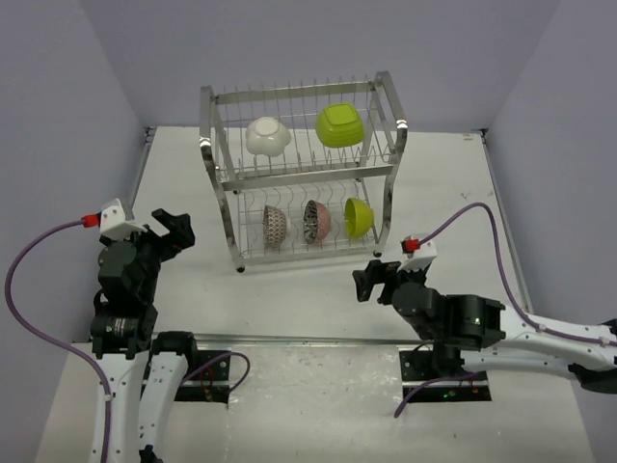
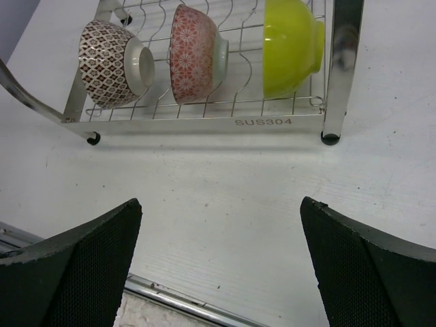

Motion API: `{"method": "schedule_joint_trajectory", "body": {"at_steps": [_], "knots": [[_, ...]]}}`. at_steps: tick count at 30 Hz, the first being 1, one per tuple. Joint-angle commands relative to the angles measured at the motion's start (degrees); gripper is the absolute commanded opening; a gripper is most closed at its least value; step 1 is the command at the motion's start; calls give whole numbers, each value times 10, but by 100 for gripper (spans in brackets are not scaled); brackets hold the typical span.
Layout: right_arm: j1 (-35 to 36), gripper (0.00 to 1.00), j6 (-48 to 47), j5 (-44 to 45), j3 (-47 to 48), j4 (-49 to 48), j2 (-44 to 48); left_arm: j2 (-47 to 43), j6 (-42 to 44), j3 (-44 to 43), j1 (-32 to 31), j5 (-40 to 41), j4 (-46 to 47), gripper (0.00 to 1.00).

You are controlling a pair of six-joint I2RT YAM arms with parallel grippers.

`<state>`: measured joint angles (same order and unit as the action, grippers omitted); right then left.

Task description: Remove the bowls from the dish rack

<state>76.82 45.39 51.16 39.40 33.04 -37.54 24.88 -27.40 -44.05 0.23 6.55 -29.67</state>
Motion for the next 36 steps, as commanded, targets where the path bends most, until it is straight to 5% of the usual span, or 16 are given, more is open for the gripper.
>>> {"method": "schedule_joint_trajectory", "body": {"at_steps": [1,12,20,26,36], "knots": [[9,99,-6,19,2,-20,-25,0,4,-4,-2,-12,6,99],[19,98,-17,29,106,-109,-226,16,2,-10,-2,-16,-2,97],[18,83,-40,43,157,-191,-317,15,2,-16,-2,-11,-17,95],[14,77,50,113,315,-75,-474,9,4,-17,-2,-20,-19,94],[-40,73,298,132,384,184,-600,-3,13,-19,-2,-30,-24,93]]}}
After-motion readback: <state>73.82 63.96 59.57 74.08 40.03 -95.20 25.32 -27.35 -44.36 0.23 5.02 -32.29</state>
